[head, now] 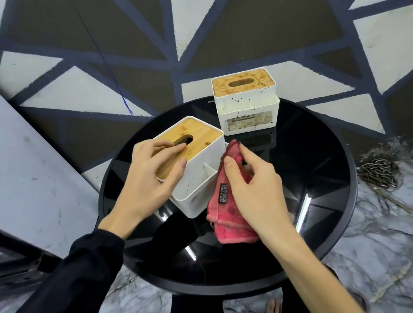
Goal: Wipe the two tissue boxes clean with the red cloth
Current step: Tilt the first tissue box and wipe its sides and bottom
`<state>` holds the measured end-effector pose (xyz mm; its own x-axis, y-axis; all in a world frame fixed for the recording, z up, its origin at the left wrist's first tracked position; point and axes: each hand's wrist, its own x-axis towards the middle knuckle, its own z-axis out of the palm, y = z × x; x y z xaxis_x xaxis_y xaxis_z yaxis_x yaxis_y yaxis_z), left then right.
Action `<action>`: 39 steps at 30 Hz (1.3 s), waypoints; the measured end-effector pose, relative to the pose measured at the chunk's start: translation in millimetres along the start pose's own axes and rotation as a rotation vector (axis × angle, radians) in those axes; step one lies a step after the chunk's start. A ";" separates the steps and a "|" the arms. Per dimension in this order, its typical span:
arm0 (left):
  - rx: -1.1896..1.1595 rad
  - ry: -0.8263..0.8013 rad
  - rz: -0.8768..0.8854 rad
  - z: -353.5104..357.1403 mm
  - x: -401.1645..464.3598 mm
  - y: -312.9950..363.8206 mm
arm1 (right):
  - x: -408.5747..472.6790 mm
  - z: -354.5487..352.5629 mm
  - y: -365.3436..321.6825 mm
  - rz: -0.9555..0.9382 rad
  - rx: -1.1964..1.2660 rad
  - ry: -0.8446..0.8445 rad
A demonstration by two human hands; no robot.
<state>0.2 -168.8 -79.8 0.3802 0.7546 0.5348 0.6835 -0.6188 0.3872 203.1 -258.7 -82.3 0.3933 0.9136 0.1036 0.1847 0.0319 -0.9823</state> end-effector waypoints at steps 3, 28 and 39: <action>-0.028 0.009 -0.016 6.3 -2.1 -2.2 | -16.3 19.7 9.5 -0.017 -0.044 0.060; -0.121 -0.081 -0.102 -15.3 2.8 -31.8 | 49.8 -22.6 6.0 -0.032 -0.232 -0.187; -0.424 0.078 -0.583 -0.6 -22.0 -23.7 | 116.4 -18.5 -5.9 -0.245 -0.518 -0.473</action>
<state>-24.7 -170.9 -100.3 -0.0287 0.9797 0.1985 0.4552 -0.1640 0.8752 264.4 -160.1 -61.5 -0.1221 0.9856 0.1168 0.6646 0.1686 -0.7279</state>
